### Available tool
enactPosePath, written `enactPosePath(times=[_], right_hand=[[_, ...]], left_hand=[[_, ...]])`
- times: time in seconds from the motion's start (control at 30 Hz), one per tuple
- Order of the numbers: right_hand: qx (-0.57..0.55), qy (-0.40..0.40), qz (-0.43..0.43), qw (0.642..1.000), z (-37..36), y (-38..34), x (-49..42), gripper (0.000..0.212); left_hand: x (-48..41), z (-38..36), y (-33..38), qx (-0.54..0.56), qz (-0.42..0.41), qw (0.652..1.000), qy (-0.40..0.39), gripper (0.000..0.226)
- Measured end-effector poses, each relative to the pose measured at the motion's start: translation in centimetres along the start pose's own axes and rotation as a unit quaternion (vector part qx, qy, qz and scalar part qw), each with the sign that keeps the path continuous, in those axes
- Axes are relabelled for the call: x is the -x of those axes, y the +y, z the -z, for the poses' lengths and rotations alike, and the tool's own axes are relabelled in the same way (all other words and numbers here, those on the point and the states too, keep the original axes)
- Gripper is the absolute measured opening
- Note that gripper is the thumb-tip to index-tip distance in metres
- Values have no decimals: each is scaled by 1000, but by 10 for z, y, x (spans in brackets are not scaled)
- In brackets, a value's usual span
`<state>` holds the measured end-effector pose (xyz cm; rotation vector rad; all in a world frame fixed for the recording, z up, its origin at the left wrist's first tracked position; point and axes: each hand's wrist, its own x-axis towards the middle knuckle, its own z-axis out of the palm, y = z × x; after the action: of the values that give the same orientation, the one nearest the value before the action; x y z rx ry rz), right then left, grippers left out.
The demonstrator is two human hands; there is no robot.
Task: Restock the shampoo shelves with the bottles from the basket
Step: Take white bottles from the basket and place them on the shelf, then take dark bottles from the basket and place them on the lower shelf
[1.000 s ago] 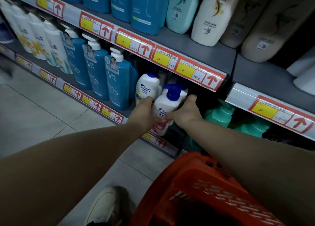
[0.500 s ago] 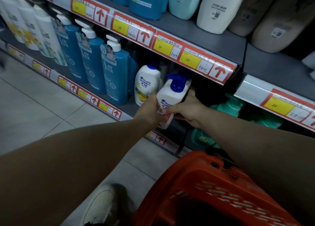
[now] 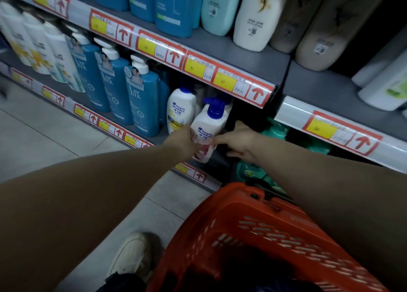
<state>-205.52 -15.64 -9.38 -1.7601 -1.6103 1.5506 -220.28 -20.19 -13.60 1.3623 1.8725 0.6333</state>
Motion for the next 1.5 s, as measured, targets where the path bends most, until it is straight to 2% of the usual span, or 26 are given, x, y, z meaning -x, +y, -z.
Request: enactPosePath(times=[0.07, 0.17, 0.23, 0.33, 0.43, 0.63, 0.87, 1.1, 1.37, 1.5], right_hand=[[3, 1, -10, 1000, 8, -7, 19, 80], [2, 2, 5, 1000, 19, -21, 52, 64], [3, 13, 28, 1000, 24, -29, 76, 46], [7, 41, 74, 996, 32, -35, 116, 20], [13, 66, 127, 990, 44, -31, 159, 4], [58, 74, 166, 982, 76, -2, 243, 13], [85, 94, 122, 984, 123, 71, 305, 10], [188, 76, 64, 977, 147, 150, 319, 10], [217, 20, 37, 975, 128, 205, 293, 18], [224, -13, 38, 974, 108, 228, 284, 26]], left_hand=[[13, 13, 16, -20, 18, 1000, -11, 37], [39, 34, 45, -29, 1, 999, -16, 42], [61, 46, 62, -34, -7, 999, -3, 45], [96, 57, 84, 8, -19, 1000, -6, 36], [136, 60, 105, 16, -47, 998, -30, 30], [203, 47, 134, -20, -127, 990, -52, 27], [250, -16, 140, -63, -169, 977, -111, 29], [263, -82, 121, -101, -170, 966, -164, 22], [247, -121, 89, -137, -158, 953, -221, 8], [241, -144, 69, -190, -152, 930, -276, 22]])
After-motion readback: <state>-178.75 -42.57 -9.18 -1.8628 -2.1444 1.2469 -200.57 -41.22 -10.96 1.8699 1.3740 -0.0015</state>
